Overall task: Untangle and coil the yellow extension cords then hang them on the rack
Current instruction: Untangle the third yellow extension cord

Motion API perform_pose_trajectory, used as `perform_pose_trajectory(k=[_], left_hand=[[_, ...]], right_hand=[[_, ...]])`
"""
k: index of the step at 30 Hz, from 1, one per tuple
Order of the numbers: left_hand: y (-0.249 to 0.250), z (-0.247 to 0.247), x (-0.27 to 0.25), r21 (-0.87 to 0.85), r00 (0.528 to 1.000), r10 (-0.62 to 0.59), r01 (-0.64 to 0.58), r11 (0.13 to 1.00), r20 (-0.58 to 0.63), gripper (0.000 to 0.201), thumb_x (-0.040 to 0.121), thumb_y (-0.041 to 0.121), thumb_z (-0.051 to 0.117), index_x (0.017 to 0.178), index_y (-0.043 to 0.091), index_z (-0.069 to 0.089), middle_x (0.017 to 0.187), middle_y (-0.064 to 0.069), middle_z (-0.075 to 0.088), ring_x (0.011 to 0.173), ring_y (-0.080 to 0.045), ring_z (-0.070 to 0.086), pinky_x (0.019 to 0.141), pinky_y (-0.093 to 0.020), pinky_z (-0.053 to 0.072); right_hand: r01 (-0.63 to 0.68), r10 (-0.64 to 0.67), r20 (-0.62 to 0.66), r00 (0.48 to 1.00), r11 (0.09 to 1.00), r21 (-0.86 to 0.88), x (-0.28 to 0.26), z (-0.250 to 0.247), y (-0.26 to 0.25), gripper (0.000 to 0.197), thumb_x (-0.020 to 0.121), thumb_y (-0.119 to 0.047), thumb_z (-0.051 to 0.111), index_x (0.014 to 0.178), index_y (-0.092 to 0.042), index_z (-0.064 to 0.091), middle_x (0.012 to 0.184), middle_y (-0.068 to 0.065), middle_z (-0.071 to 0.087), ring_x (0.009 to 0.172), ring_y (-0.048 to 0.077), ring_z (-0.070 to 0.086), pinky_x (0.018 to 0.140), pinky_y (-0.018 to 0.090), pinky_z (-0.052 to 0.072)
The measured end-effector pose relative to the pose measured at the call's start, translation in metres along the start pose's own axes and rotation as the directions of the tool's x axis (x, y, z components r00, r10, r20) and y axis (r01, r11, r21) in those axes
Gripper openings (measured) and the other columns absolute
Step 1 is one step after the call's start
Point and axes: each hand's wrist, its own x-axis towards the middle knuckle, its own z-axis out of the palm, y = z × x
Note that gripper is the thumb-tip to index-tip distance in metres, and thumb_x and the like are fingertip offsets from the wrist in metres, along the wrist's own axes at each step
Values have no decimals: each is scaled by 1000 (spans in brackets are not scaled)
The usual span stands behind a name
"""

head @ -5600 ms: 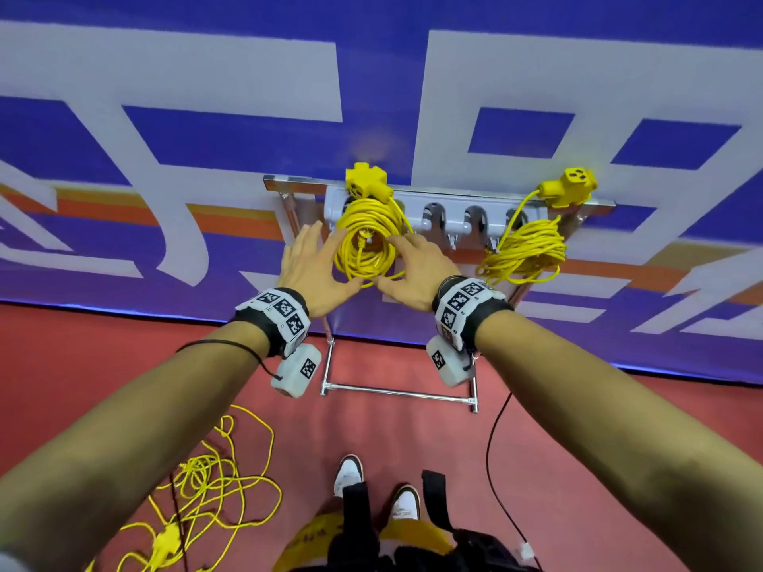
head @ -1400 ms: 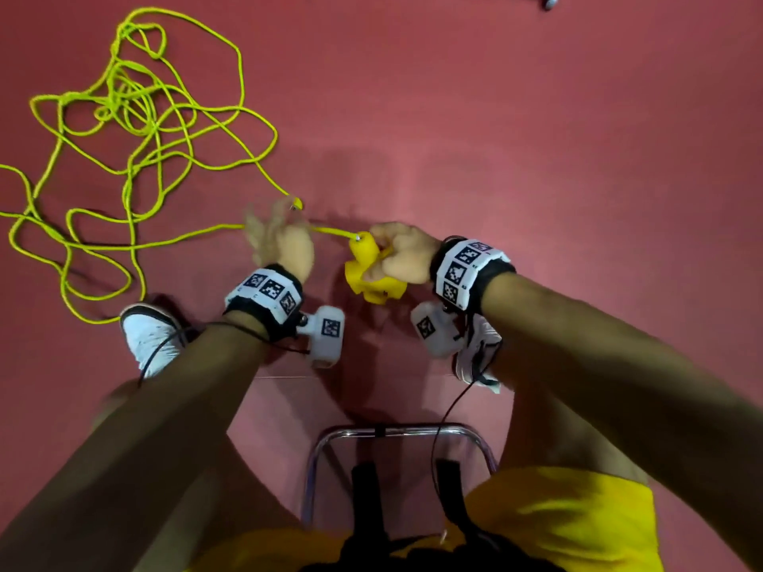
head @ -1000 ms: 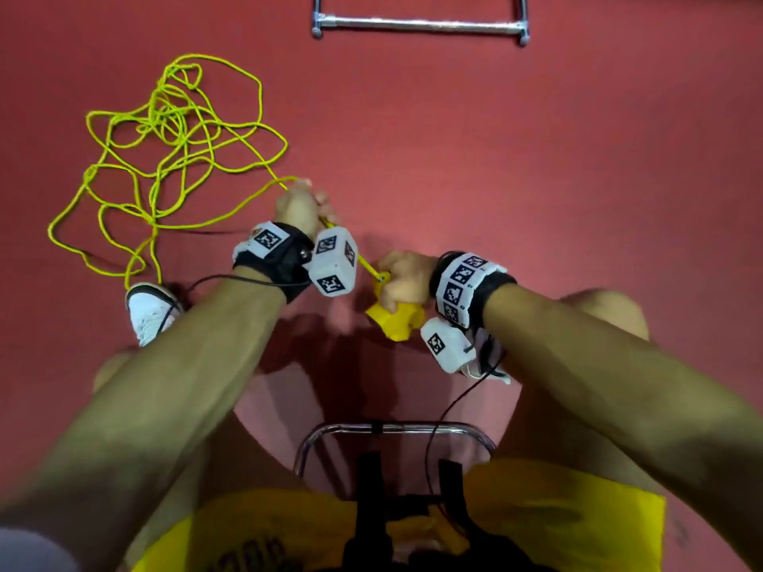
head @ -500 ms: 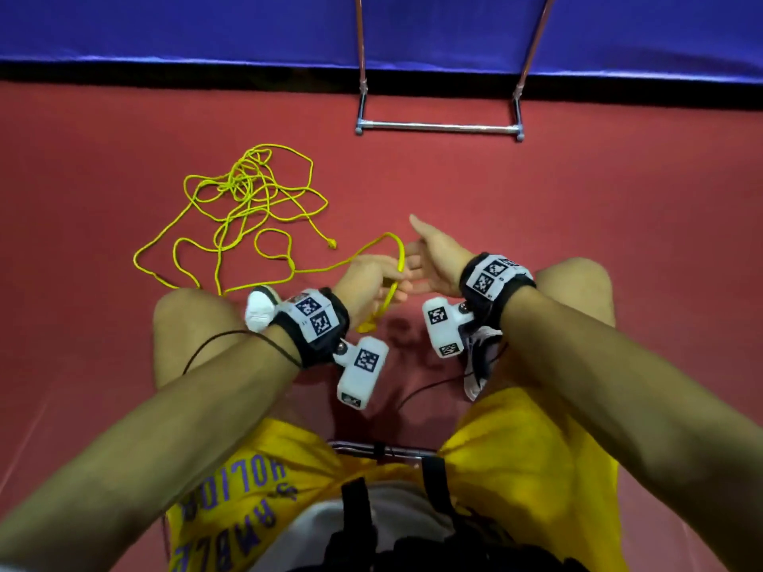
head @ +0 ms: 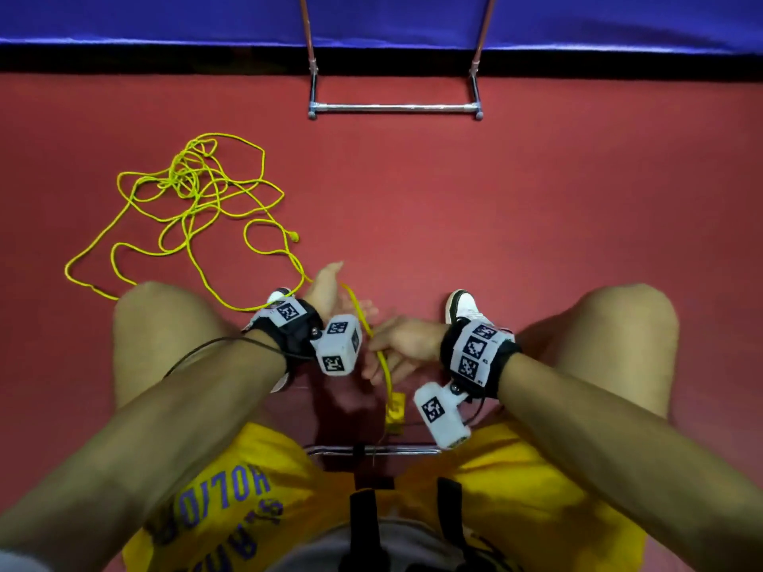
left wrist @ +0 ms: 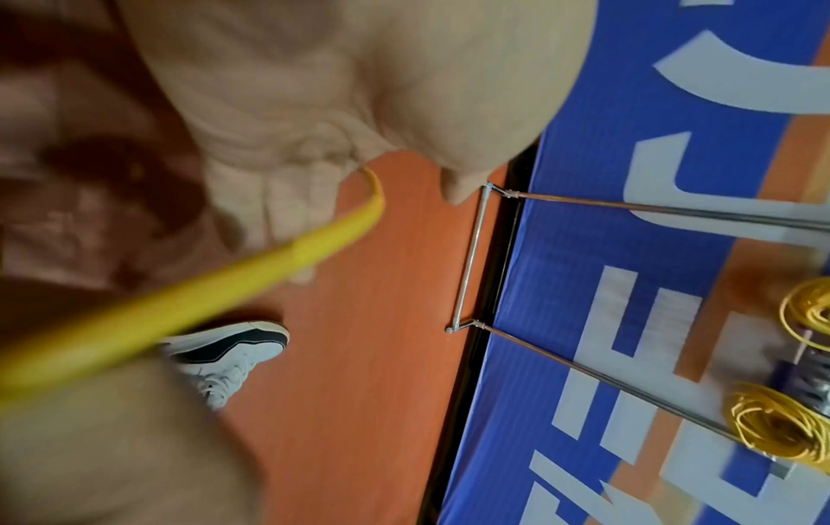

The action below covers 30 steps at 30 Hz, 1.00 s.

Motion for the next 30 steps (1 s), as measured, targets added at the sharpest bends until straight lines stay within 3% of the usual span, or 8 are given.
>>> perform_pose_trajectory(k=[2,5,10,14,18,22,26,30], left_hand=[[0,3,4,-55,999,12,-10,998,44,49,105,43,38,83,0,47,69,-15,64,60,-27,63,65,-40,52],[-1,10,13,-69,987,162,-163,984,-16,28,107,21,40,82,12,50,45,1,53,35,-12,49,42,-22,45],[-2,15,3,111,955,155,-188,976,255,16,99,12,47,88,17,58,69,-1,62,58,-16,62,63,-30,52],[-11,19,-11,320,910,119,-258,912,396,17,91,5,52,87,10,67,79,-6,69,67,-18,67,68,-30,55],[-20,15,-8,410,959,33,-151,900,282,21,84,8,42,79,9,62,67,-4,63,53,-16,62,69,-31,49],[-5,-6,18,114,995,99,-96,989,-24,21,86,25,43,87,10,58,77,-5,59,66,-23,65,70,-32,46],[14,-14,31,-268,990,141,-128,955,30,46,97,49,38,88,6,50,61,-8,65,55,-24,67,64,-35,53],[13,-5,40,-348,969,222,-245,905,-105,44,108,34,34,83,5,54,61,-2,54,41,-12,57,43,-22,50]], right_hand=[[-34,37,32,999,995,-93,-1,4,2,19,97,-10,46,87,-6,62,89,12,69,69,17,66,58,27,55],[-17,-23,-128,992,952,-307,13,-20,1,16,92,-2,48,81,-2,60,70,11,58,50,13,55,46,23,47],[209,-23,-540,841,935,285,40,-69,-18,17,97,-18,46,91,-12,61,74,5,62,58,18,60,51,24,43],[189,0,-375,927,863,468,56,-66,-22,39,96,-48,53,81,-12,59,68,5,60,54,18,52,55,30,41],[329,-116,-385,916,766,552,63,-56,-38,12,100,-11,53,89,-6,57,58,0,64,56,15,65,55,28,55],[274,-166,-257,952,837,474,53,-66,-46,14,100,-8,50,92,-11,60,65,-1,68,69,16,65,54,25,54],[190,-212,34,977,929,317,42,-56,-34,25,94,3,49,84,-13,65,76,4,70,69,16,65,65,32,52],[98,-99,92,991,995,18,32,-51,-22,20,88,7,54,89,-10,64,81,8,70,75,23,64,57,26,53]])
